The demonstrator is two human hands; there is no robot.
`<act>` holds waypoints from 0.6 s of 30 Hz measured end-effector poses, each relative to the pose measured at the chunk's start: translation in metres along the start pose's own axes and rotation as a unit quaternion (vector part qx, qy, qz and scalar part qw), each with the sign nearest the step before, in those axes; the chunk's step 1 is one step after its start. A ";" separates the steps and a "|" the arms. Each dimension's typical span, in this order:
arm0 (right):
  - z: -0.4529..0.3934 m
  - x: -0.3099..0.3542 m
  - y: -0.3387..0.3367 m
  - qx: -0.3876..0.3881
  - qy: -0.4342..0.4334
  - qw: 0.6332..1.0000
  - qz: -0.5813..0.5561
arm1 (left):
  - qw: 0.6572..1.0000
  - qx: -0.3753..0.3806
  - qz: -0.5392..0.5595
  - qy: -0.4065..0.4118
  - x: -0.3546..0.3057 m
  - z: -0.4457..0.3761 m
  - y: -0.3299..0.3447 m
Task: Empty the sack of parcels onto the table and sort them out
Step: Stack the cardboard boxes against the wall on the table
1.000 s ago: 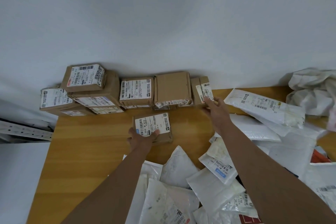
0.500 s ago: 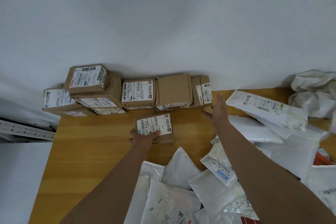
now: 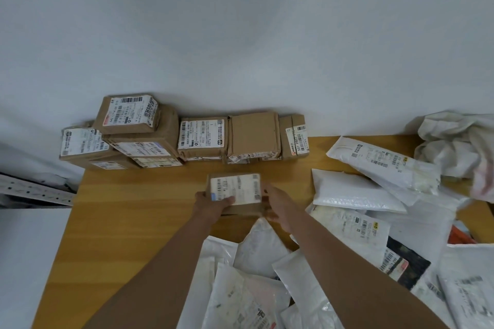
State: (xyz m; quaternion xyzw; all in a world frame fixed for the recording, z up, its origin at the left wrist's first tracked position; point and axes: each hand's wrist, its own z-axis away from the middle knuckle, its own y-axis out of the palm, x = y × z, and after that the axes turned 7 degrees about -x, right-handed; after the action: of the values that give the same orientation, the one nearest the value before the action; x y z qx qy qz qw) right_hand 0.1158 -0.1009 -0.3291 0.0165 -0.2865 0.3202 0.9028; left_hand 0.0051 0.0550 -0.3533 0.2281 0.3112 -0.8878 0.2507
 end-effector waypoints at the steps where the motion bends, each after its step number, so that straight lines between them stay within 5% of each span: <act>1: 0.002 -0.003 0.003 -0.005 -0.020 1.000 0.003 | 1.000 0.011 -0.018 0.006 -0.002 0.005 0.002; 7: 0.024 -0.014 -0.019 -0.204 -0.151 0.967 0.018 | 0.989 0.080 -0.084 0.093 -0.022 0.054 -0.004; 12: 0.061 -0.001 -0.047 -0.226 -0.196 0.954 0.019 | 0.971 0.150 -0.078 0.171 -0.051 0.093 -0.017; 18: 0.099 0.023 -0.064 -0.222 -0.317 0.922 -0.012 | 0.958 0.101 -0.021 0.267 -0.102 0.124 -0.044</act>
State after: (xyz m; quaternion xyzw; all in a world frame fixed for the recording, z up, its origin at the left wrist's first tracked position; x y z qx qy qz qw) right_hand 0.1181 -0.1596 -0.2245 -0.0799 -0.6209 0.2157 0.7494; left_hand 0.0274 0.0331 -0.1902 0.4746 0.2803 -0.8264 0.1149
